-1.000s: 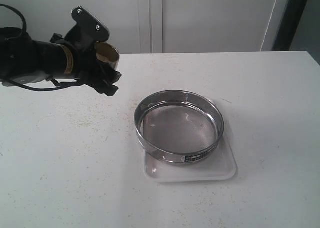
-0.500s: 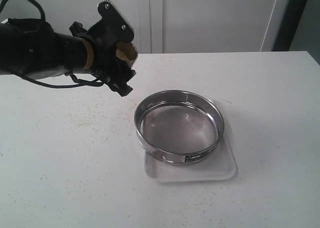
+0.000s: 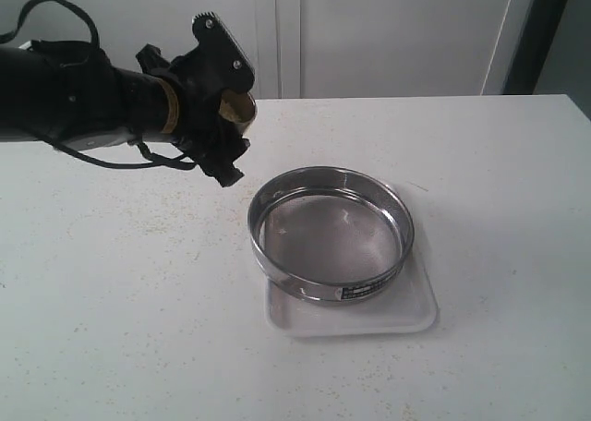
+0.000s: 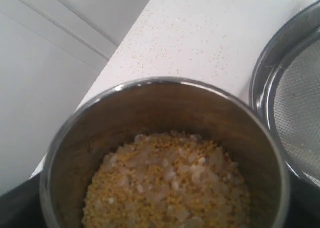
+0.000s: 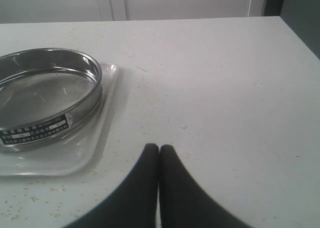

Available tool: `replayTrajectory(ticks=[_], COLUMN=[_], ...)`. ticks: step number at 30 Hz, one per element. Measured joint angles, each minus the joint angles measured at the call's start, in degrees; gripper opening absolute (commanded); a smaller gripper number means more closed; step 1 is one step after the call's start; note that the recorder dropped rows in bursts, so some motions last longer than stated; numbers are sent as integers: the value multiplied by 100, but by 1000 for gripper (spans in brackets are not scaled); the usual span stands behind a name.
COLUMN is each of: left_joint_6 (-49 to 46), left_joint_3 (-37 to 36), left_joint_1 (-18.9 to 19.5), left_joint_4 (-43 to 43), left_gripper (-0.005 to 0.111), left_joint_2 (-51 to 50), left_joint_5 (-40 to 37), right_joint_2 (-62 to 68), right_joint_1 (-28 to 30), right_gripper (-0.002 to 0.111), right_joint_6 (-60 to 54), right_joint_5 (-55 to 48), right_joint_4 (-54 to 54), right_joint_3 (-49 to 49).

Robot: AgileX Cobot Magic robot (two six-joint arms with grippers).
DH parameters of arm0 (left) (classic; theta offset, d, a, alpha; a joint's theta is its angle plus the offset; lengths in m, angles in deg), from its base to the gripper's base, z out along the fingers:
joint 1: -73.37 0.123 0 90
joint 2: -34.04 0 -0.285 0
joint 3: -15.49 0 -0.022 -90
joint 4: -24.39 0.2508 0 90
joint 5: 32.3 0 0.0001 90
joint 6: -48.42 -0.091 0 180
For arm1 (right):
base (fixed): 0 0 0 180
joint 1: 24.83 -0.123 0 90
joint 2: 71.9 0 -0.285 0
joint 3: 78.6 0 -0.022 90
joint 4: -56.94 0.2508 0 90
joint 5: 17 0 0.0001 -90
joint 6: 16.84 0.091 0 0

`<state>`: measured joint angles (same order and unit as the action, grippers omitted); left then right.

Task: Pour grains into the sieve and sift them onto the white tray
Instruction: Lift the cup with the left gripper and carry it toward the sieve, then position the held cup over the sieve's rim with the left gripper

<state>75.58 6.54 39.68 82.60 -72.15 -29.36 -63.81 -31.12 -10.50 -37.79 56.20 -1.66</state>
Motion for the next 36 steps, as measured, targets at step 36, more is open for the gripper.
replayTrajectory(ticks=[36], left_joint_6=[-1414], left_joint_3=[942], left_joint_1=[-1015], left_joint_4=[858], left_gripper=[0], left_joint_2=[-1120], left_joint_5=[-1100], right_joint_2=[0], right_joint_1=[0], right_gripper=[0], right_joint_6=[0], right_joint_5=[0], right_joint_4=[0], right_joint_3=[0])
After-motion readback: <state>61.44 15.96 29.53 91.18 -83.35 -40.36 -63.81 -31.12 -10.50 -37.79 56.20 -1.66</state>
